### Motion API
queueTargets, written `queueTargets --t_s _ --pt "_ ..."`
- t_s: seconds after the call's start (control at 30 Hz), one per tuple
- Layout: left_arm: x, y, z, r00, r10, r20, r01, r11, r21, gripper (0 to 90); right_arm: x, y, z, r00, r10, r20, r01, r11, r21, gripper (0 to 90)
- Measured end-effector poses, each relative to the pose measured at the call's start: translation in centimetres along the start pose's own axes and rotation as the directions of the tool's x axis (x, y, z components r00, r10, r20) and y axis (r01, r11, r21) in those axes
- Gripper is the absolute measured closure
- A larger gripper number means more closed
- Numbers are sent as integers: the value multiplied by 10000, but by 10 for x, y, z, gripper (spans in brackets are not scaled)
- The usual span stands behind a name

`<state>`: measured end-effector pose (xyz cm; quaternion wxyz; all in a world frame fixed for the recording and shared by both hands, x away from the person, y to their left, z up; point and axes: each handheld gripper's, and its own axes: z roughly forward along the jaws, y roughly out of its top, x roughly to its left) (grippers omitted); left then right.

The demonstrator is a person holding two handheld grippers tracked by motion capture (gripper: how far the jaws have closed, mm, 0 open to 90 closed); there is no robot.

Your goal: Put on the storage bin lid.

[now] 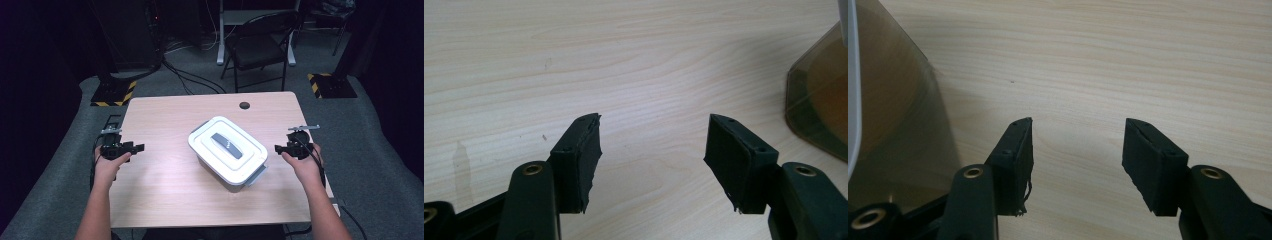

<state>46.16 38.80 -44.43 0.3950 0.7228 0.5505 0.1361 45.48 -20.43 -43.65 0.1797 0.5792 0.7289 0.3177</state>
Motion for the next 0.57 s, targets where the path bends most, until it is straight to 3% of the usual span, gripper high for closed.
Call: queueTargets --t_s 0.57 --pt "2 -2 2 9995 130 -272 -124 9997 209 376 -4 -8 5 9999 -38 138 37 9999 97 452"
